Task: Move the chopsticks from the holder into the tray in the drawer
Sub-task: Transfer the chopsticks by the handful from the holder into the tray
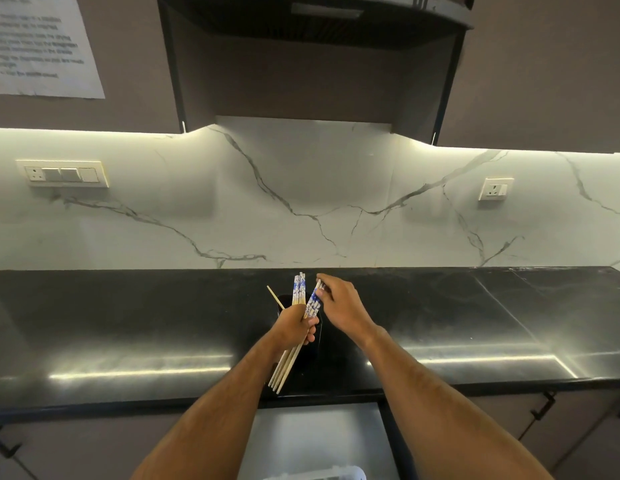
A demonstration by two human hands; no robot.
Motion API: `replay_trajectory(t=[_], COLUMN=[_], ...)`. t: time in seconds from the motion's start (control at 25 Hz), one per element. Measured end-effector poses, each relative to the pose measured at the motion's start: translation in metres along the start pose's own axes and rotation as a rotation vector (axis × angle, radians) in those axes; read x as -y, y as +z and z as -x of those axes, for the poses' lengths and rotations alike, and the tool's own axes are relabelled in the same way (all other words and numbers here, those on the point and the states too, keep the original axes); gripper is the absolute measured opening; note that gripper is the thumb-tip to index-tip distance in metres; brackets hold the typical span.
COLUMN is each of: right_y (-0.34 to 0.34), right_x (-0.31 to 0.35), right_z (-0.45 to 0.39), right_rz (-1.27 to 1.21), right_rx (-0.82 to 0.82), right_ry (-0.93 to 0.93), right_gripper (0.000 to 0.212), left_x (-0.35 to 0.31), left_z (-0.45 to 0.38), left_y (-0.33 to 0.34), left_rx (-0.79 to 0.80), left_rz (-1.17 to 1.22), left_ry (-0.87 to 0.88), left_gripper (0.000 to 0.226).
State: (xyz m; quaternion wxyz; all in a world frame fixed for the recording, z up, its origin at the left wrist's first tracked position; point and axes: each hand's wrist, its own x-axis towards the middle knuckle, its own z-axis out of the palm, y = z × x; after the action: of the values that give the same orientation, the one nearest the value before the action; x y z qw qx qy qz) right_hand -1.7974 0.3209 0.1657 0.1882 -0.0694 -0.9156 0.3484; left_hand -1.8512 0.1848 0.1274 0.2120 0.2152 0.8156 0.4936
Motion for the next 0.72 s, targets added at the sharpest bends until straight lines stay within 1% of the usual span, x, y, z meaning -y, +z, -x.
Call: replay_trajectory(t=[0.12, 0.24, 0.32, 0.4, 0.44, 0.48, 0.56, 0.64, 0.72], right_y=[0.002, 0.004, 0.0, -0.003, -0.003, -0.003, 0.002, 0.007, 0.011], right_x=[-0.014, -0.025, -0.029, -0.029, -0.029, -0.028, -0.028, -0.032, -0.037], right_z=[0.002, 0.006, 0.007, 0.007, 0.008, 0.01, 0.016, 0.023, 0.028], right_rz=[0.015, 0.044, 0.105, 0.269, 0.388, 0.511, 0.688, 0.702, 0.658], right_rx=[0.006, 0.02, 0.035, 0.102, 0.174, 0.252, 0.394, 0.434, 0.435], right_ry=[0.011, 0.024, -0.007, -0.147, -0.243, -0.321, -0.324, -0.272, -0.236], right_gripper=[0.042, 0.04, 0.045, 0.054, 0.051, 0.041, 0.018, 0.012, 0.011], left_x=[0.008, 0.016, 0.018, 0.019, 0.018, 0.016, 0.013, 0.016, 0.026], left_z=[-0.004, -0.009, -0.011, -0.014, -0.013, -0.011, -0.006, -0.001, 0.002], left_y=[0.008, 0.011, 0.014, 0.014, 0.015, 0.015, 0.017, 0.02, 0.019], left_rx=[0.019, 0.03, 0.025, 0.011, 0.013, 0.017, 0.027, 0.044, 0.087], left_rz=[-0.042, -0.129, -0.274, -0.485, -0.576, -0.645, -0.745, -0.807, -0.839], left_ry=[-0.01, 0.001, 0.029, 0.047, 0.046, 0.051, 0.077, 0.103, 0.116], left_gripper=[0.016, 0.012, 0.012, 0.013, 0.014, 0.015, 0.018, 0.02, 0.014])
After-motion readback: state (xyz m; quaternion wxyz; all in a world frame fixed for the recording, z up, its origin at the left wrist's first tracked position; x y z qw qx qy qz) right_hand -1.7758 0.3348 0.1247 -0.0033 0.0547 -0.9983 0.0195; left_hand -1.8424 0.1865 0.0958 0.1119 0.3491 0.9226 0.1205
